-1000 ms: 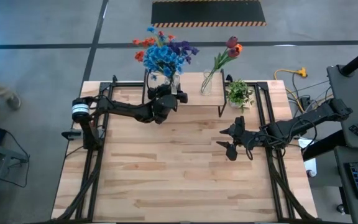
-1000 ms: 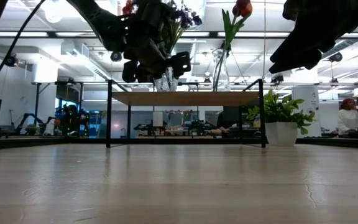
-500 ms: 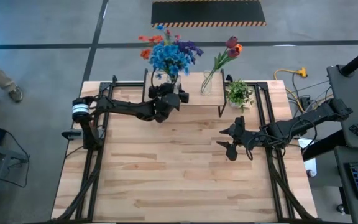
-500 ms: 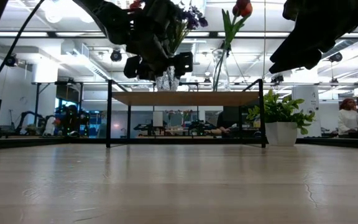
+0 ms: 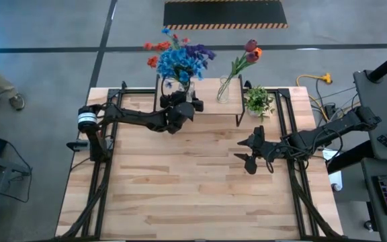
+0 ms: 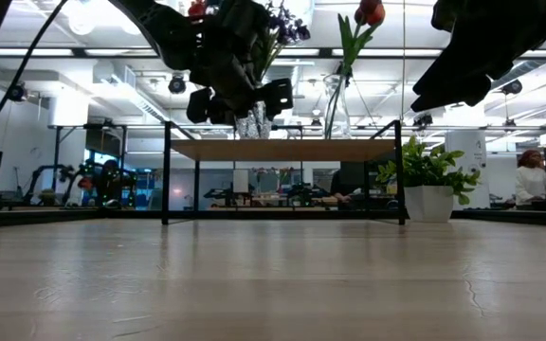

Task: Pick and place flowers into a vace then onto a shelf
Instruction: Put the transparent vase with flowers on the shelf

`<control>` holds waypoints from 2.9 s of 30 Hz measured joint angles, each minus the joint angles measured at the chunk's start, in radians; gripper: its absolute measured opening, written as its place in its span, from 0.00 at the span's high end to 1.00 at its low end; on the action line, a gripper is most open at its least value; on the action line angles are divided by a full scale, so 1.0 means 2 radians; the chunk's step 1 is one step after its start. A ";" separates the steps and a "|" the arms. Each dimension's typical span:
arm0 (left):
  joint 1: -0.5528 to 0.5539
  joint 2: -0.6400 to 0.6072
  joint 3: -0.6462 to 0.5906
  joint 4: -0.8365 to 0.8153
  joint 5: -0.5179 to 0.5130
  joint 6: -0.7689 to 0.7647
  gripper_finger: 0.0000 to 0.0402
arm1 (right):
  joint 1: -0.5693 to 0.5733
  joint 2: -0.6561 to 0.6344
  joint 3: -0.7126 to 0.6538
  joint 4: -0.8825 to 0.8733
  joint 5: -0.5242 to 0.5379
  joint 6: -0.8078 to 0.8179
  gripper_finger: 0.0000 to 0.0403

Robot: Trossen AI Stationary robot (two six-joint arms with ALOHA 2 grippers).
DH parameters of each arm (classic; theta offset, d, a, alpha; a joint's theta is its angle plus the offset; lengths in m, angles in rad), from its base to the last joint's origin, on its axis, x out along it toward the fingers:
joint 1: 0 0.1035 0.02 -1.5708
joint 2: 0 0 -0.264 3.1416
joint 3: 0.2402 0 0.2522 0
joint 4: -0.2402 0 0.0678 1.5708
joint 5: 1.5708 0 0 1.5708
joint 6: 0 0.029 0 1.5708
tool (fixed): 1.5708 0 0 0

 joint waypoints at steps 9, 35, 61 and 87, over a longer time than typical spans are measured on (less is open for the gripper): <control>-0.002 0.000 0.000 -0.002 0.004 0.015 0.25 | 0.000 0.000 0.000 0.000 0.000 0.001 0.40; -0.002 0.002 -0.002 -0.004 0.014 0.024 0.13 | 0.000 0.000 0.000 0.000 0.000 0.001 0.40; -0.005 0.001 -0.002 0.019 0.012 0.025 0.01 | 0.000 0.000 0.000 0.000 0.000 -0.002 0.40; -0.009 0.000 0.035 0.019 0.018 0.080 0.01 | 0.000 0.000 -0.003 0.000 0.000 -0.003 0.40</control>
